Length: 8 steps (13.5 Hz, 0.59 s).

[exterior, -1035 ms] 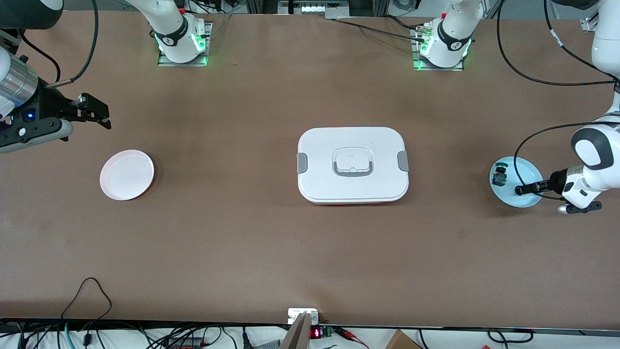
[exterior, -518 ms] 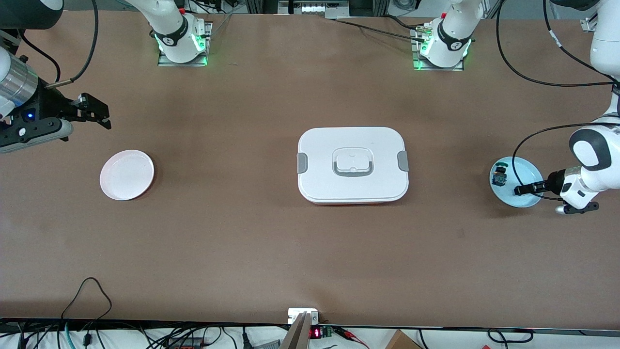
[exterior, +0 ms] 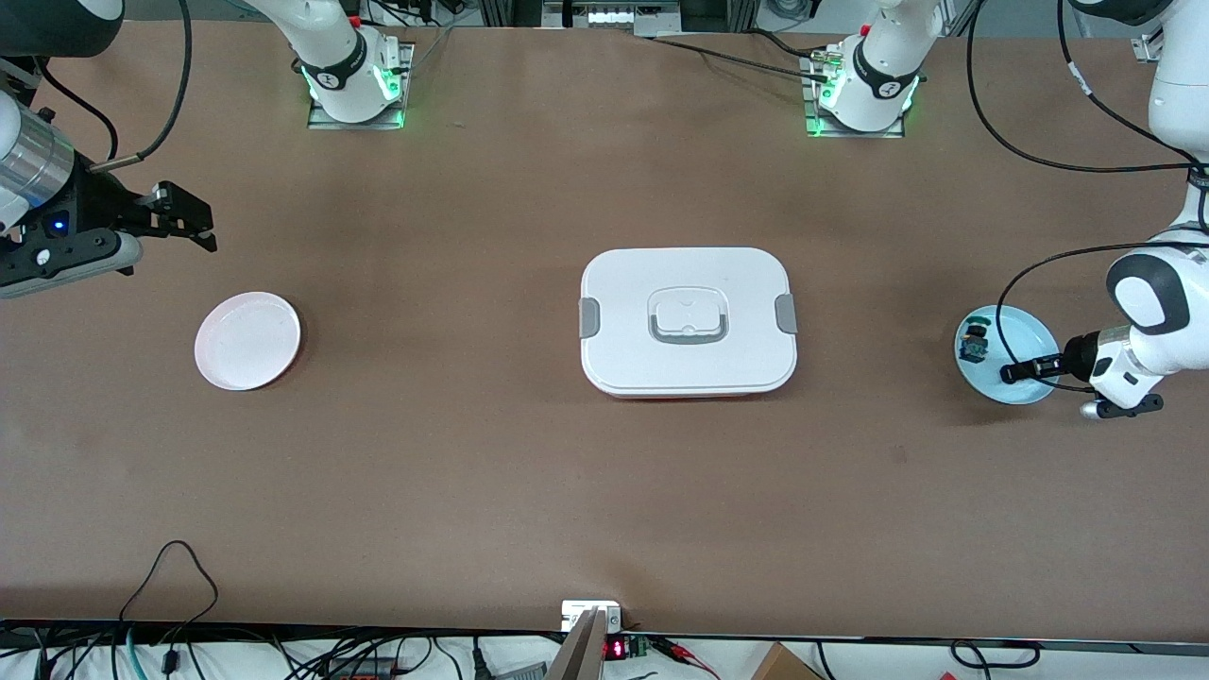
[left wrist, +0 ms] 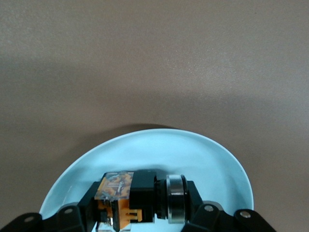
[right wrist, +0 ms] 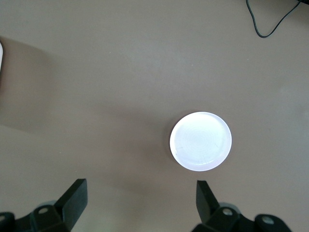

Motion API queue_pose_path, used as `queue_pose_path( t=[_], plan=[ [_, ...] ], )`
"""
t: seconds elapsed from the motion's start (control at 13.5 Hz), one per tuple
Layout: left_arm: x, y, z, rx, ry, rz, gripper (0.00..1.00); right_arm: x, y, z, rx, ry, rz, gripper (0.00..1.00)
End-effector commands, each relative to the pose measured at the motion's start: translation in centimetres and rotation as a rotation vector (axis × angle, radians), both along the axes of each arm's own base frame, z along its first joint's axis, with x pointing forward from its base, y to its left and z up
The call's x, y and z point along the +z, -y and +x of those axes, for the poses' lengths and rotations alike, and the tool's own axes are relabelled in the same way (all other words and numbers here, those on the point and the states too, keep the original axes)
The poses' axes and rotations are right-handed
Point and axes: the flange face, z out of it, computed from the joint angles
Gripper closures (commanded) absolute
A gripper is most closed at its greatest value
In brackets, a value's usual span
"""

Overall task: Transfer orange switch to right arm and place
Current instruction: 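Close the left gripper on the orange switch, then lift the switch with the left gripper and carry it over the box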

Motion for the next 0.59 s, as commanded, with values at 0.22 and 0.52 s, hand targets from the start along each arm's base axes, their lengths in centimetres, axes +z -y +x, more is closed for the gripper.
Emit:
queue_pose_path(
  t=[0.22,0.52],
  plan=[
    [3.2,0.1,1.2,-0.048,0.004,-0.040,0.56,0.1,0.1,-0.3,0.006,0.001,0.017,0.00],
    [8.6,1.2,3.2,-0.172,-0.084,-0.140,0.63,0.1,0.1,-0.3,0.006,0.001,0.017,0.00]
  ],
)
